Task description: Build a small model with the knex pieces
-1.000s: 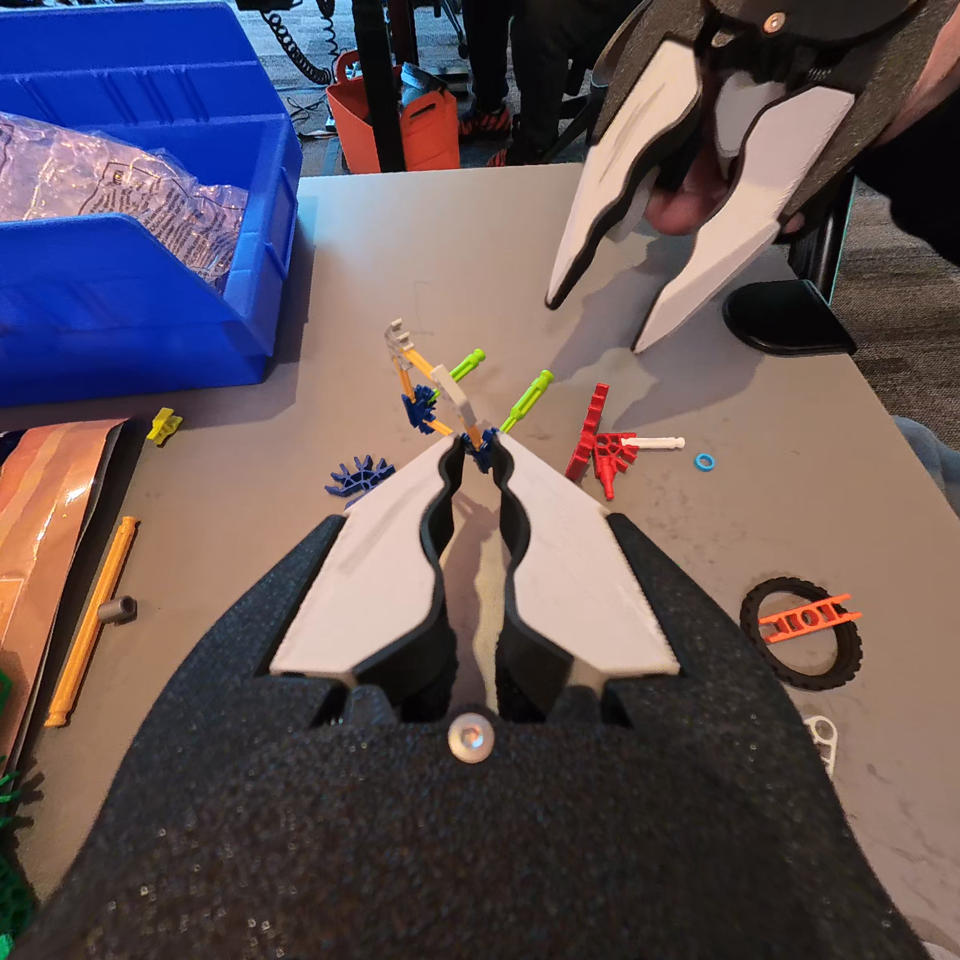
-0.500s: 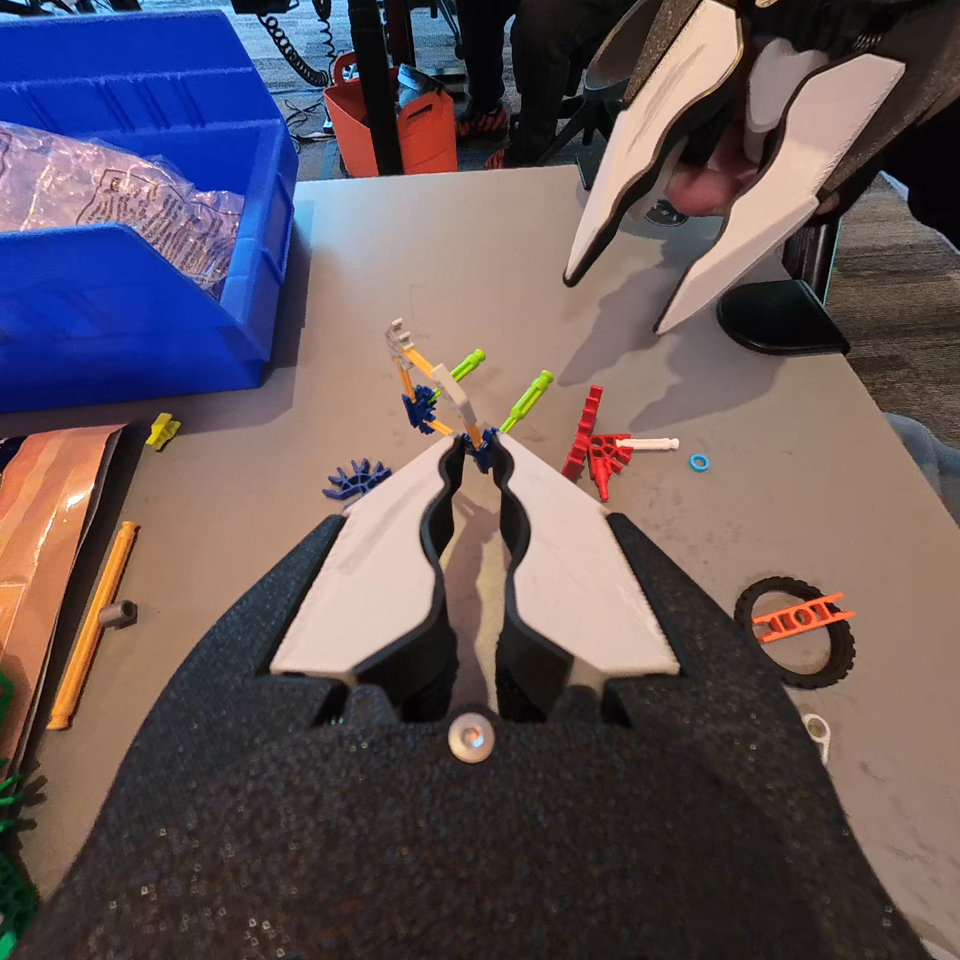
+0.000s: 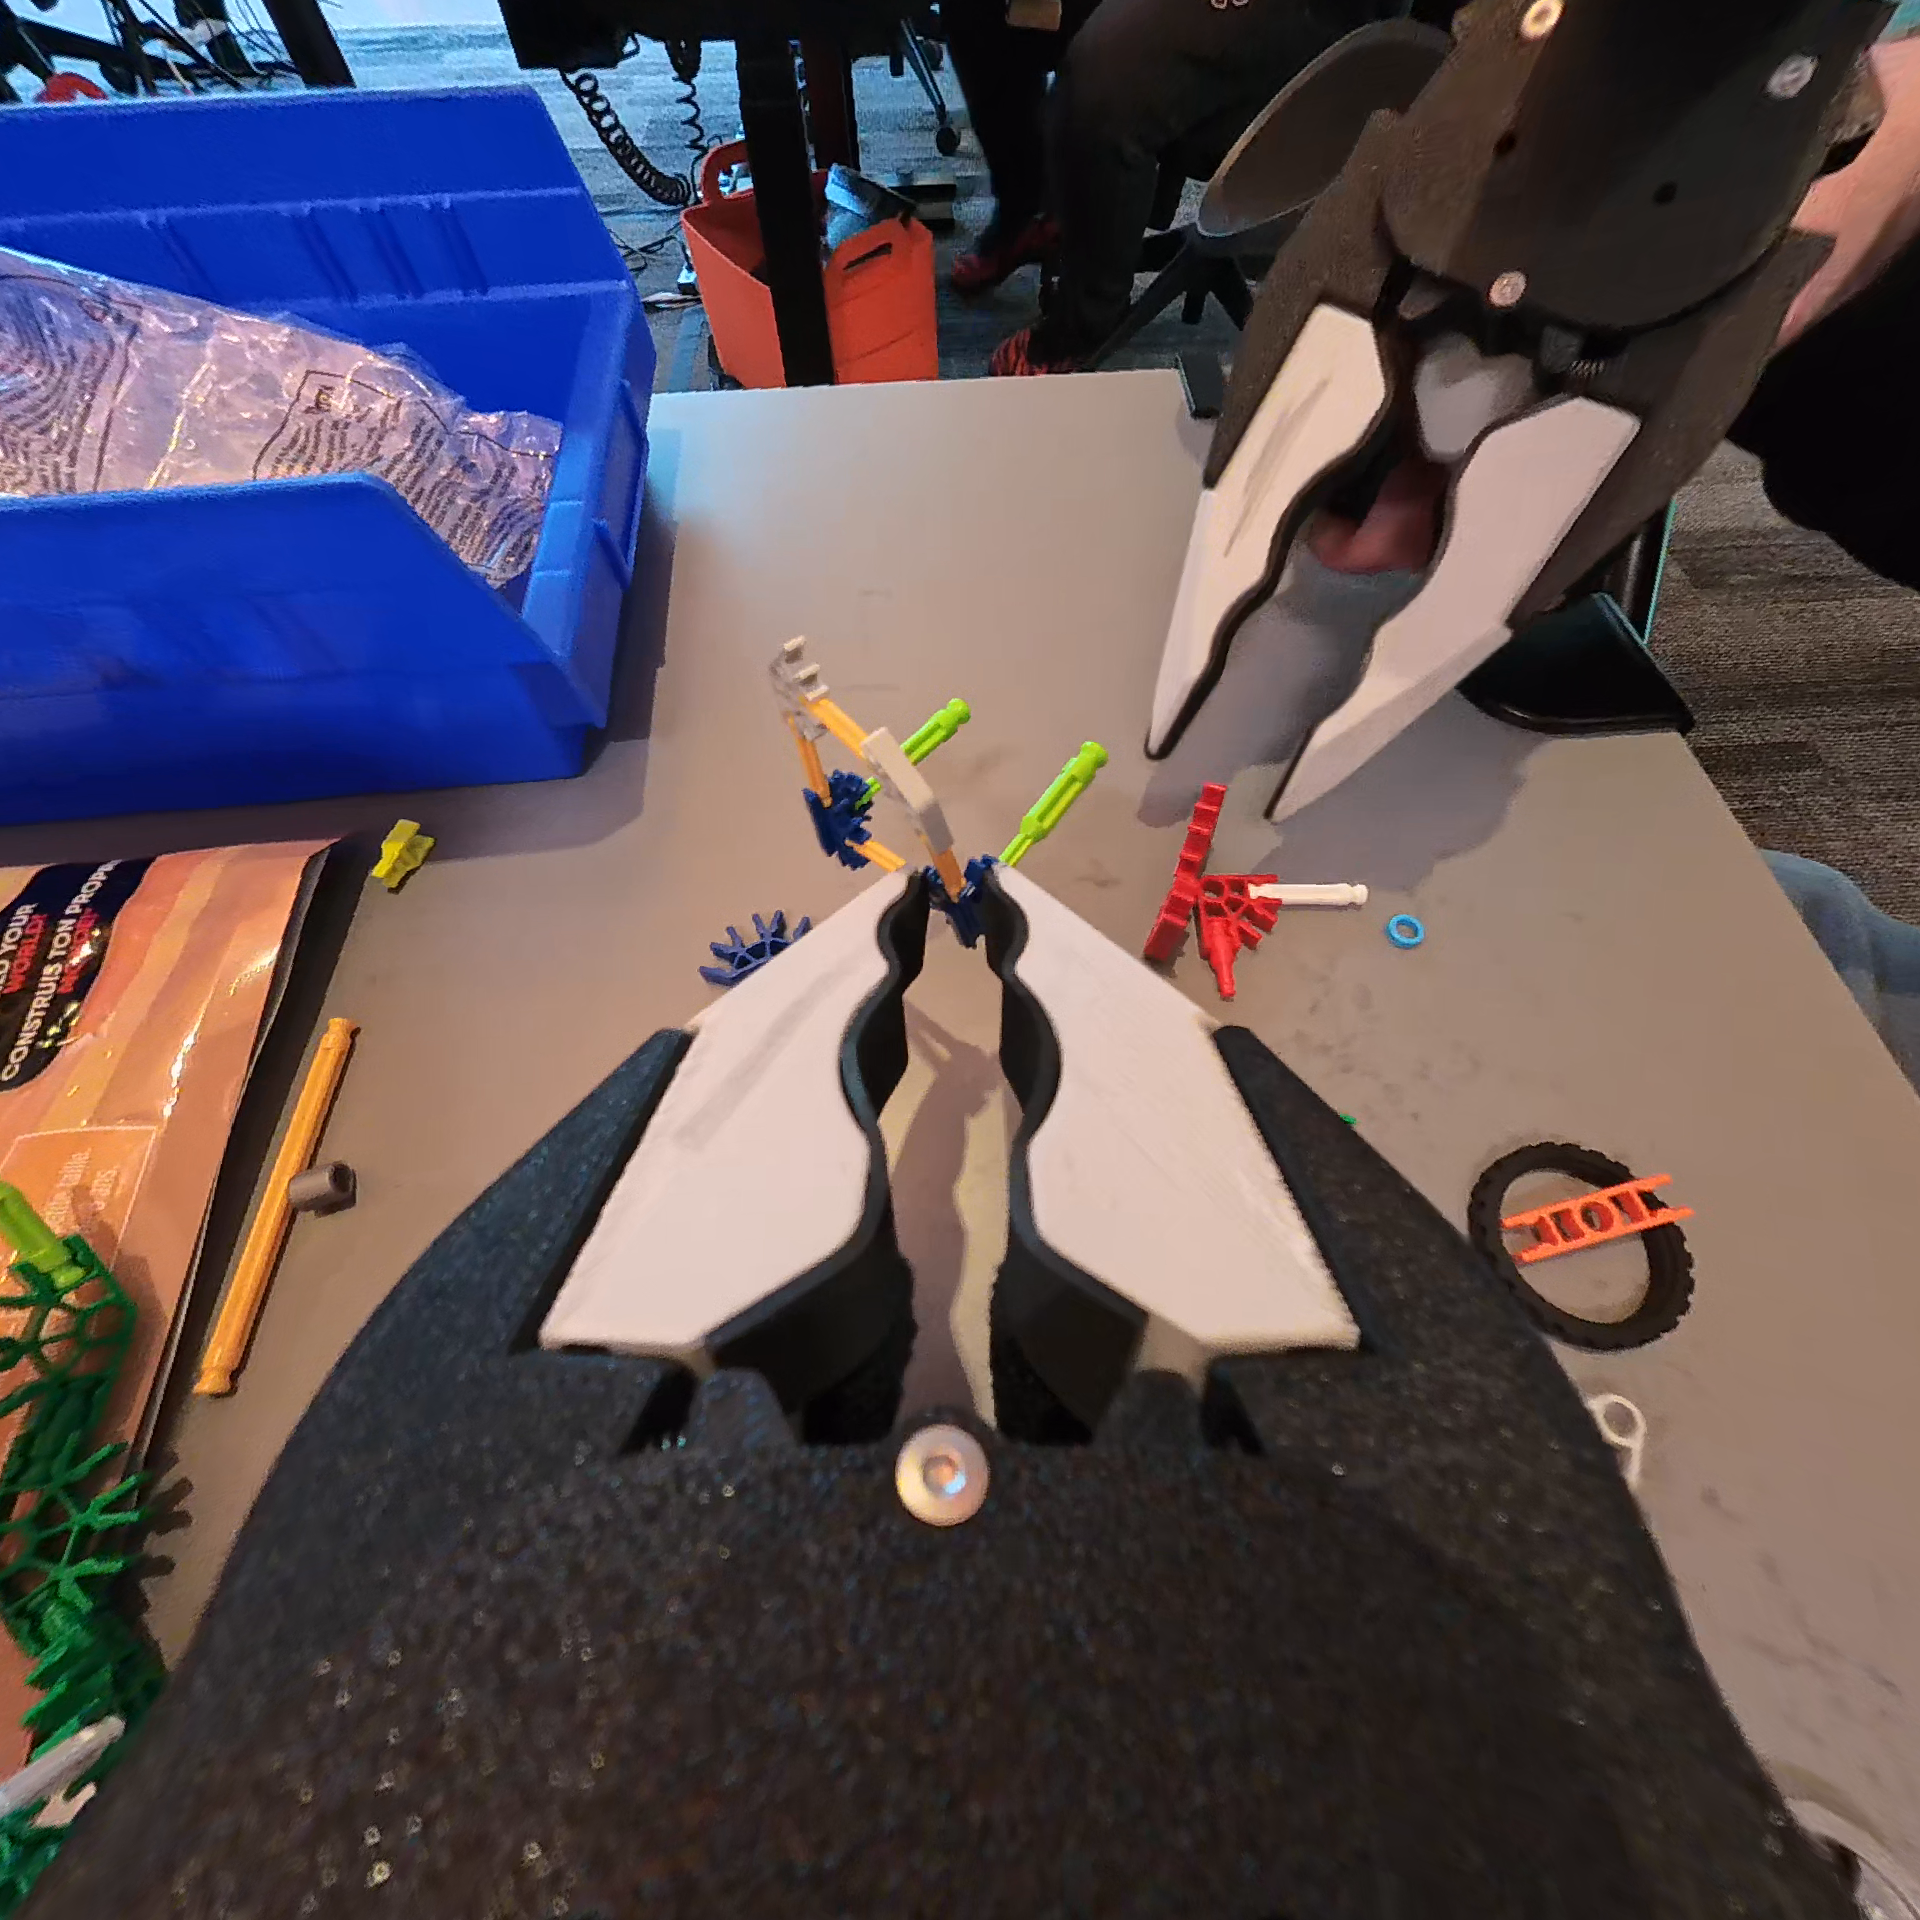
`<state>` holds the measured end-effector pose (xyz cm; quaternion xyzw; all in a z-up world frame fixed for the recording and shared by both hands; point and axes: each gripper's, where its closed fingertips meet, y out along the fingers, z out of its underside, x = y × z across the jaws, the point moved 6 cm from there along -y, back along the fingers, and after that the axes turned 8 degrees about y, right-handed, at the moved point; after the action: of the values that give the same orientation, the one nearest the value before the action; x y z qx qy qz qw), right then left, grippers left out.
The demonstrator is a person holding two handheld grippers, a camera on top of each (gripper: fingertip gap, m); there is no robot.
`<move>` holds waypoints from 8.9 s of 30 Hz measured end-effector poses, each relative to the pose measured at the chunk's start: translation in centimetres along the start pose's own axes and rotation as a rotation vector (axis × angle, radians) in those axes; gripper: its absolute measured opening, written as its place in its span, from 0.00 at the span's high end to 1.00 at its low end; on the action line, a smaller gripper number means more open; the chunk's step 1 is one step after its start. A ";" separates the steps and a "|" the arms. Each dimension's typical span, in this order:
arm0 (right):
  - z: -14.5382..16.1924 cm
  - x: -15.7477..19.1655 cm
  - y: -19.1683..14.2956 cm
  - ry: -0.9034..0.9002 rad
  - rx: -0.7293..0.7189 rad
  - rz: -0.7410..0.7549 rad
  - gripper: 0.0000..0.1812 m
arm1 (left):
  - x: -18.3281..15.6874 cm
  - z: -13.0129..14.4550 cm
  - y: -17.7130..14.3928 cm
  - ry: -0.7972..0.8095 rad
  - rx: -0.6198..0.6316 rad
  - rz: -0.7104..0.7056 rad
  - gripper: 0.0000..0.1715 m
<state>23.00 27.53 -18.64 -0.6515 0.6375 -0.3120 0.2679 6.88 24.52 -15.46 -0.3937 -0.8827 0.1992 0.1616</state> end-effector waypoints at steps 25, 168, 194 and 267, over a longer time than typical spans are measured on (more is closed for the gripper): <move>-1.9 -3.1 1.2 0.191 0.034 -0.206 0.80 | -1.6 0.4 0.7 0.127 0.071 0.073 0.96; -1.4 -3.6 2.8 0.196 -0.126 0.105 0.94 | -2.9 1.8 4.7 0.226 0.269 0.114 1.00; -1.1 -3.1 1.5 0.210 -0.151 0.198 0.89 | -3.4 2.0 5.0 0.255 0.295 0.117 1.00; -0.2 -0.8 2.3 0.080 0.072 0.066 1.00 | -4.1 1.3 6.0 0.327 0.326 0.090 1.00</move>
<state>21.34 28.20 -20.22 -0.6073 0.6572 -0.3513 0.2755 12.66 24.80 -20.00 -0.4284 -0.7826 0.2795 0.3548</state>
